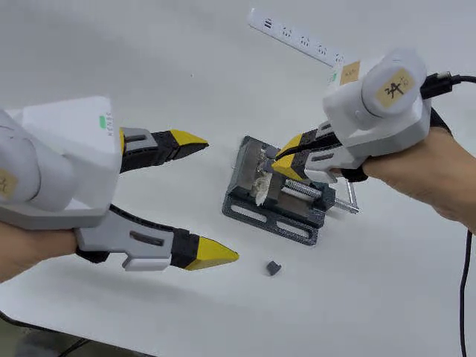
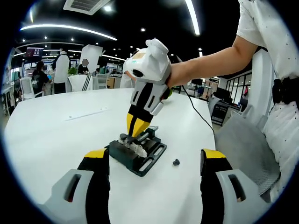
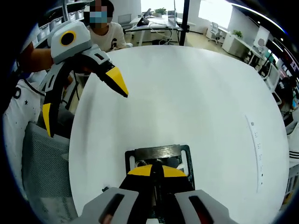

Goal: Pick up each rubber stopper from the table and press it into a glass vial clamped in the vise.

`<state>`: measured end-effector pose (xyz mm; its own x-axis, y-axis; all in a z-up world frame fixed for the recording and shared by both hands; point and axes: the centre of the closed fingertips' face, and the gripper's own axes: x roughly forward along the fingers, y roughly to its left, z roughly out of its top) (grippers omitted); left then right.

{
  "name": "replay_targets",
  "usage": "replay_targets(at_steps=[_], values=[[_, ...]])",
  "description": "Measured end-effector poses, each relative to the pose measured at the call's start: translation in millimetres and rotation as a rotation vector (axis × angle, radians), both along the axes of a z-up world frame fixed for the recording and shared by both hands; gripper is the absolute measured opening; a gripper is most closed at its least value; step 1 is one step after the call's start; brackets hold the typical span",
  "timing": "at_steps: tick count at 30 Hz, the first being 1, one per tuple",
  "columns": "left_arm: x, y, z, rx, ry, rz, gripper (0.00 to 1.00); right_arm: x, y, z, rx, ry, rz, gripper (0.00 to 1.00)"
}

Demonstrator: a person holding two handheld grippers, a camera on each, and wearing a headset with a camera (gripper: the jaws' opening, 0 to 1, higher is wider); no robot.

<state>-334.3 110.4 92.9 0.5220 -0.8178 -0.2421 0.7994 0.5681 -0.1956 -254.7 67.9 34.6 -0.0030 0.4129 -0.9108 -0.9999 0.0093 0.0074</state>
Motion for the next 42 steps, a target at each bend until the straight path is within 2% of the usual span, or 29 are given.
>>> replay_targets(at_steps=[13,24,42], values=[[-1.7,-0.4,-2.0,-0.001,0.009,-0.004,0.78,1.2,0.2,-5.4,-0.008,-0.001,0.005,0.01],[-0.3,-0.3,-1.6,-0.01,0.006,0.001,0.77,1.4,1.6,-6.3,-0.035,-0.032,0.045,0.01],[2.6,1.7,0.3,-0.021,-0.001,0.014,0.76,1.6,3.3,-8.1,-0.082,-0.013,0.069,0.0]])
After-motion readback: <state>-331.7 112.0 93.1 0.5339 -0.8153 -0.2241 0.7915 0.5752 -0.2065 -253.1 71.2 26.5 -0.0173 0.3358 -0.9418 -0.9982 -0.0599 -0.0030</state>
